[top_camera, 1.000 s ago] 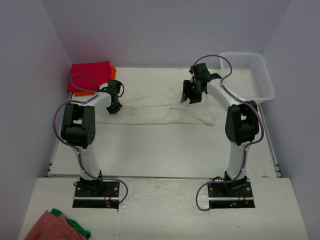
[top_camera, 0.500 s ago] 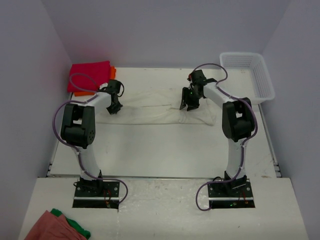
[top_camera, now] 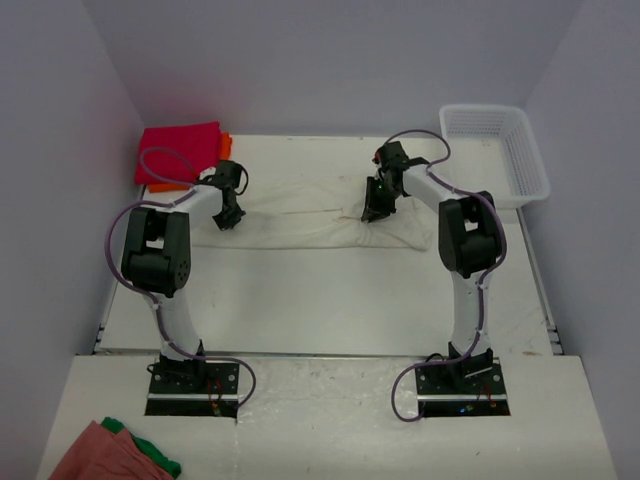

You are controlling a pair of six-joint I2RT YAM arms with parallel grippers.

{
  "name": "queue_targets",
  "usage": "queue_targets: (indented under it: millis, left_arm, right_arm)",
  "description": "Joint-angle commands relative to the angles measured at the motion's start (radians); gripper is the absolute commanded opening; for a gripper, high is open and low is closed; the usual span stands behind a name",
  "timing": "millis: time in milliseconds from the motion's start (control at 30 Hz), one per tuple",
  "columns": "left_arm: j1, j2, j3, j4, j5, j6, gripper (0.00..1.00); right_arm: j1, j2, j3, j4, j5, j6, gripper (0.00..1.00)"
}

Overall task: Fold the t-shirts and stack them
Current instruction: Fold the other side of the tshirt into a rectangle

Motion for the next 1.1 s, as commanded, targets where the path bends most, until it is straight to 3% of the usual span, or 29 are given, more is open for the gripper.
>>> queue_targets:
  millis: [0, 167, 267, 333, 633, 733, 767, 833, 867, 1000, 1033, 1067]
  left_arm:
    - [-0.003, -0.034, 0.001, 0.024, 0.002, 0.018, 0.00]
    - [-0.005, -0.028, -0.004, 0.025, 0.005, 0.019, 0.00]
    - [-0.005, -0.034, -0.005, 0.025, 0.005, 0.019, 0.00]
    - [-0.005, -0.037, -0.004, 0.025, 0.002, 0.019, 0.00]
    - [-0.005, -0.030, -0.008, 0.030, 0.002, 0.019, 0.00]
    - [-0.005, -0.036, -0.025, 0.046, -0.003, 0.014, 0.00]
    - [-0.005, -0.039, -0.031, 0.054, 0.002, 0.014, 0.00]
    - [-0.005, -0.038, -0.033, 0.056, 0.011, 0.011, 0.00]
    - [-0.005, -0.041, -0.033, 0.056, 0.023, 0.016, 0.00]
    - [-0.006, -0.065, -0.047, 0.062, 0.020, 0.011, 0.00]
    - [-0.008, -0.074, -0.047, 0.062, 0.020, 0.013, 0.00]
    - [-0.009, -0.082, -0.047, 0.060, 0.020, 0.013, 0.00]
  right_arm:
    - [-0.001, -0.001, 0.046, 0.014, -0.021, 0.001, 0.23]
    - [0.004, -0.018, 0.052, 0.005, 0.002, -0.008, 0.19]
    - [0.005, -0.018, 0.053, 0.005, -0.001, -0.016, 0.04]
    - [0.005, -0.012, 0.062, -0.006, 0.002, -0.019, 0.00]
    - [0.031, -0.038, 0.104, 0.025, 0.036, -0.061, 0.00]
    - [0.059, -0.009, 0.329, 0.029, 0.009, -0.159, 0.00]
    - [0.062, 0.004, 0.402, 0.037, -0.014, -0.174, 0.33]
    - [0.062, -0.019, 0.501, 0.132, -0.066, -0.163, 0.72]
    - [0.060, -0.039, 0.504, 0.156, -0.155, -0.176, 0.85]
    - [0.090, -0.080, 0.531, 0.057, -0.076, -0.205, 0.99]
    - [0.094, -0.125, 0.477, 0.077, -0.030, -0.202, 0.99]
    - [0.109, -0.187, 0.284, 0.121, 0.011, -0.205, 0.99]
